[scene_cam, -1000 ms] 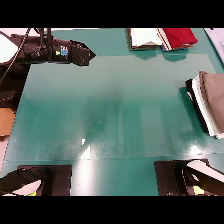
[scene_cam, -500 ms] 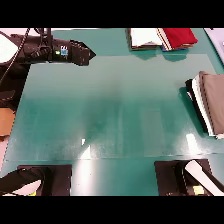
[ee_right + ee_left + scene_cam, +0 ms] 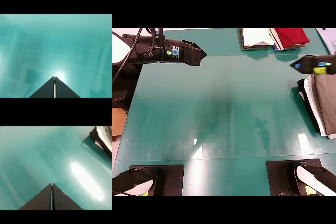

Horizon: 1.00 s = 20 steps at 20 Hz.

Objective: Fold the shirts.

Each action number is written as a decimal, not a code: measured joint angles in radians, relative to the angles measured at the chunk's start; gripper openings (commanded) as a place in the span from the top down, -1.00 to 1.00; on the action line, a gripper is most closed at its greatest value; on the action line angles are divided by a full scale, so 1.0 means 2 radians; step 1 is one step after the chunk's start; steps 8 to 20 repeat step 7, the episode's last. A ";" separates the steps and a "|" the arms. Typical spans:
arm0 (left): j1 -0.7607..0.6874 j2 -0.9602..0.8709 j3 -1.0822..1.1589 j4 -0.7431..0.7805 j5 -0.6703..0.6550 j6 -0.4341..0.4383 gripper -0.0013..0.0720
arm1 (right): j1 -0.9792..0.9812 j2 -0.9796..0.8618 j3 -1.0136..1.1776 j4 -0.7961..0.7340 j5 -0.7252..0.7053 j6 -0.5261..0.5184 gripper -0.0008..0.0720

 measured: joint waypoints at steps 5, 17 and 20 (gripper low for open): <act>0.000 0.000 0.000 0.000 0.002 0.000 0.88 | 0.064 -0.019 0.000 0.001 -0.008 -0.001 0.92; 0.000 0.000 0.000 0.001 0.002 0.000 0.88 | 0.071 -0.023 0.000 0.001 -0.011 -0.001 0.92; 0.000 0.000 0.000 0.001 0.002 0.000 0.88 | 0.071 -0.023 0.000 0.001 -0.011 -0.001 0.92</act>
